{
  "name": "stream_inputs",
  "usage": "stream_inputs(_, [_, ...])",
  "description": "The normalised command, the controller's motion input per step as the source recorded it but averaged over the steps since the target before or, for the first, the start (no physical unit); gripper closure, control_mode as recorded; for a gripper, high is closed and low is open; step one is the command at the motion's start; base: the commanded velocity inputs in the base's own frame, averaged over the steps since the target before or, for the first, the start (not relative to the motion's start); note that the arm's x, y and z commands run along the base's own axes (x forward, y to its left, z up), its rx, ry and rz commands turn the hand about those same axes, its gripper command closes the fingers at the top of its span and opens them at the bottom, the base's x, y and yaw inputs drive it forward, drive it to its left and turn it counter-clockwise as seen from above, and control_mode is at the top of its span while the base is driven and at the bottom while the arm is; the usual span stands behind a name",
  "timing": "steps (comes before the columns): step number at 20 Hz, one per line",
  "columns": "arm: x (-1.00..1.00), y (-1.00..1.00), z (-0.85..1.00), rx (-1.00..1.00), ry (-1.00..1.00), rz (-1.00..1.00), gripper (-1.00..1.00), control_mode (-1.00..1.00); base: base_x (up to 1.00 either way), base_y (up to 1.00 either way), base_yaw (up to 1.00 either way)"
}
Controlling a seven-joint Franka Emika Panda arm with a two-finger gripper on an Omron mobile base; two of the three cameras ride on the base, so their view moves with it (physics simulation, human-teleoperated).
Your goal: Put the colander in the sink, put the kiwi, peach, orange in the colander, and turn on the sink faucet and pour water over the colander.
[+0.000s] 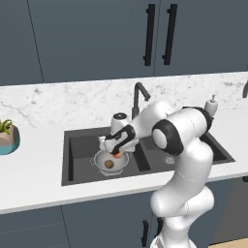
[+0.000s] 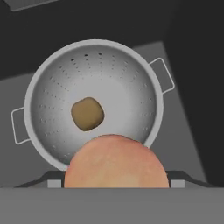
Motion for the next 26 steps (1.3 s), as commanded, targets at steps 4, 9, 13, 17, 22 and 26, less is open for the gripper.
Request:
stream_inputs(4, [0.27, 0.06, -0.19, 0.05, 0.00, 0.00, 1.00, -1.00, 0.00, 0.00, 0.00])
stream_inputs(9, [0.35, 0.06, -0.36, 0.00, 0.00, -0.01, 1.00, -1.00, 0.00, 0.00, 0.00])
stream_inputs(13, [0.35, 0.06, -0.43, 0.00, 0.00, -0.02, 1.00, -1.00, 0.00, 0.00, 0.00])
stream_inputs(17, [0.15, 0.05, -0.39, 0.00, 0.00, -0.03, 1.00, -1.00, 0.00, 0.00, 0.00])
stream_inputs(22, [0.15, 0.04, -0.33, 0.00, 0.00, -0.03, 1.00, -1.00, 0.00, 0.00, 0.00])
stream_inputs(26, [0.00, 0.01, -0.19, 0.00, 0.01, -0.01, 1.00, -1.00, 0.00, 0.00, 0.00])
